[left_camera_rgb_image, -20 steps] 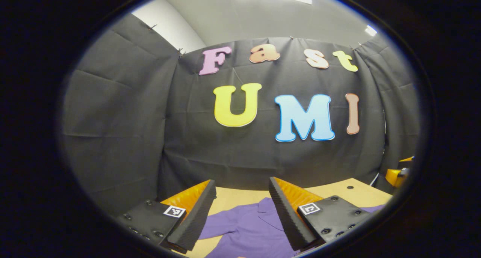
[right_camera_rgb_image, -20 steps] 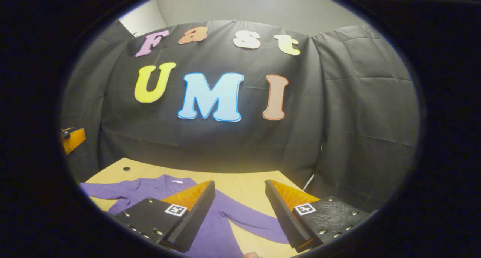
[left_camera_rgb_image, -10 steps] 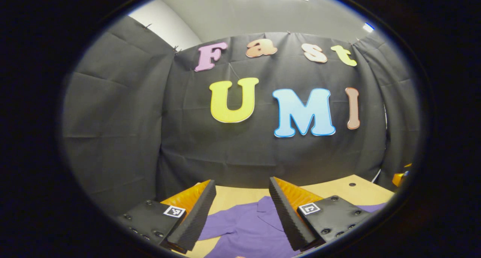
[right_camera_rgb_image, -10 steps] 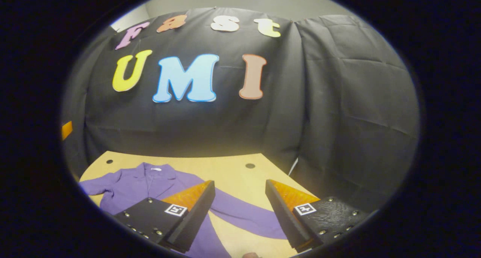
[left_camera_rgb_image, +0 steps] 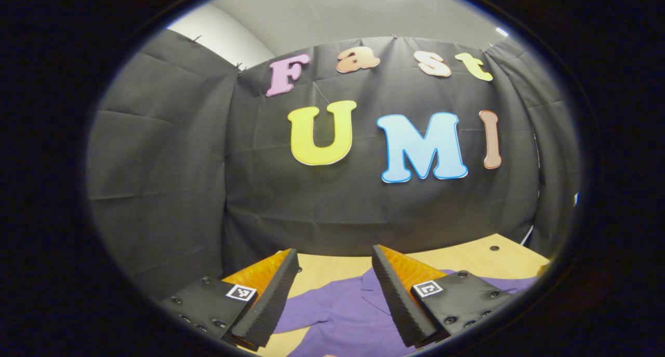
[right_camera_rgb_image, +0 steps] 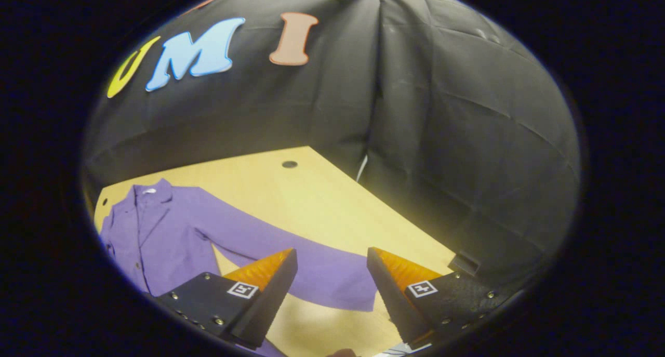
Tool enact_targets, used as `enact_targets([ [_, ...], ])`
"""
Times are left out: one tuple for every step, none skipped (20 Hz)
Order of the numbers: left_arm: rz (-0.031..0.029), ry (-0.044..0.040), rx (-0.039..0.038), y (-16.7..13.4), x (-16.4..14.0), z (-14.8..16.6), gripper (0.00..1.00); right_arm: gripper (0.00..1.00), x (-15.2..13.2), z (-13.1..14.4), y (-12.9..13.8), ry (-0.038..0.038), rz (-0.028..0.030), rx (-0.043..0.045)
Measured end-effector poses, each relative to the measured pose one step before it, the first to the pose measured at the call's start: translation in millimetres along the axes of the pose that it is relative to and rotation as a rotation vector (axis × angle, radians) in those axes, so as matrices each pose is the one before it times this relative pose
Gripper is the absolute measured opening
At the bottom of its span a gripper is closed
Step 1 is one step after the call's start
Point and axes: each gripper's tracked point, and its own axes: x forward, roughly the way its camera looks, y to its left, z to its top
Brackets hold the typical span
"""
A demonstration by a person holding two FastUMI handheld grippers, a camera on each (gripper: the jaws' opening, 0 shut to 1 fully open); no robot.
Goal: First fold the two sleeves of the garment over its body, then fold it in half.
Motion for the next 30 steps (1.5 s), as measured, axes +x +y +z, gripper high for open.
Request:
enact_targets([
  [0.00521,-0.00203,-0.00206,1.67,-1.65,0.96,0.96,0.89,8.26,-10.5,-5.66,0.03854,-0.01332,0.01531],
  [0.00865,-0.002,-0.00047,1.81,-3.41,0.88,0.96,0.89,7.77,-9.45,-5.86,0.03409,-0.01364,0.01749],
  [0.00954,-0.00023,-0.00071,2.07,-1.87,-0.32,0.96,0.89,7.1,-6.99,-3.9,0.0261,-0.01287,0.01919],
  [0.00797,-0.00018,-0.00237,1.85,-1.66,0.88,0.96,0.89,7.12,-7.22,-3.75,0.0332,-0.01753,0.01256],
  [0.00682,0.0024,-0.00178,1.68,-1.82,-0.08,0.96,0.89,6.71,-4.84,-0.54,0.02439,-0.00327,0.0105],
  [0.00745,0.00238,-0.00313,2.09,-2.31,-1.17,0.96,0.89,5.3,-4.54,-1.0,0.02405,-0.00379,0.01203],
  [0.00506,0.00255,-0.00541,1.0,-0.91,-0.92,0.96,0.89,4.92,-3.84,-1.96,0.01937,-0.00572,0.01085],
  [0.00629,0.00328,-0.00382,1.53,-2.38,-1.25,0.96,0.89,4.24,-3.96,-2.49,0.01289,-0.00679,0.00793],
  [0.00728,0.00304,-0.00267,1.42,-1.19,-1.36,0.96,0.89,1.47,-0.52,0.08,0.01051,-0.00072,0.00783],
  [0.00495,0.00408,-0.00352,1.09,-1.77,-2.21,0.96,0.89,2.71,-2.18,-0.8,0.00805,-0.00333,0.00717],
  [0.00214,0.00567,-0.00189,-0.9,-1.36,-2.45,0.96,0.89,2.18,0.74,-0.33,0.00971,-0.00422,0.00283],
  [0.00101,0.0043,0.00029,0.36,-2.41,-2.71,0.96,0.89,2.96,0.48,-1.03,0.00753,-0.0056,-0.00091],
  [0.00135,0.00313,0.00198,0.16,-1.89,-1.55,0.96,0.89,2.13,0.3,0.71,0.00968,0.00305,-0.00075],
  [-0.00056,0.00003,0.0025,0.09,-0.07,-0.08,0.96,0.89,3.04,-0.54,1.62,0.00114,0.0063,0.00701],
  [0.00054,-0.00232,0.00342,0.72,-0.98,0.73,0.96,0.89,1.38,-0.29,-1.43,0.00132,0.00174,0.01145],
  [0.00152,-0.00354,0.00241,2.1,-0.68,1.03,0.96,0.9,2.22,-4.77,-1.76,0.01107,0.00435,0.01526],
  [0.00076,-0.00374,-0.00042,1.08,-0.19,1.5,0.96,0.91,3.28,-4.81,0.53,0.01846,0.0145,0.01745],
  [0.00064,-0.00157,-0.00239,1.17,0.33,-0.29,0.96,0.92,2.69,-4.46,0.2,0.01925,0.02437,0.01699],
  [-0.00014,0.00139,-0.00387,1.7,0.19,-1.3,0.96,0.94,1.52,1.44,-0.65,-0.00161,0.01272,0.01588],
  [0.00008,0.00013,-0.00504,0.85,-0.13,-0.94,0.96,0.95,0.54,-2.39,-1.17,0.00579,0.00758,-0.00444],
  [0.00013,0.00193,-0.00576,1.89,1.0,-1.39,0.96,0.93,0.35,1.1,2.84,0.00245,0.01232,-0.02301],
  [-0.00054,0.00288,-0.00489,1.51,1.46,-1.27,0.96,0.88,-0.67,2.39,5.75,0.00004,0.01694,-0.01424],
  [0.00137,0.0002,-0.00112,2.66,0.67,-0.72,0.96,0.72,-0.36,2.38,2.47,0.0012,0.00216,-0.01551],
  [0.00277,0.00002,0.0013,1.87,-0.74,-0.53,0.96,0.69,-0.82,1.16,3.71,-0.00322,0.02264,-0.00879],
  [0.00253,-0.00178,0.00058,2.44,0.65,-0.2,0.96,0.62,3.63,0.38,2.26,0.00201,-0.00422,0.02347],
  [0.0027,-0.0044,0.00077,3.21,-0.54,1.43,0.96,0.46,-2.9,-0.09,2.15,0.00556,-0.00299,0.00019],
  [0.00229,-0.00331,0.00149,2.81,-1.02,1.1,0.96,0.31,-0.66,-0.37,0.32,0.00258,-0.00078,-0.01072],
  [0.0014,-0.00317,0.00075,1.8,-0.88,0.17,0.92,0.3,-3.56,4.44,-2.99,-0.01961,-0.00488,-0.00225],
  [-0.00022,-0.00113,0.00101,1.69,-0.39,0.32,0.92,0.18,6.62,3.89,1.6,0.00017,0.00299,0.0242],
  [0.00146,-0.00263,0.00023,3.0,-1.73,0.45,0.94,0.05,-4.07,-4.2,2.94,0.00512,-0.00539,0.00381],
])
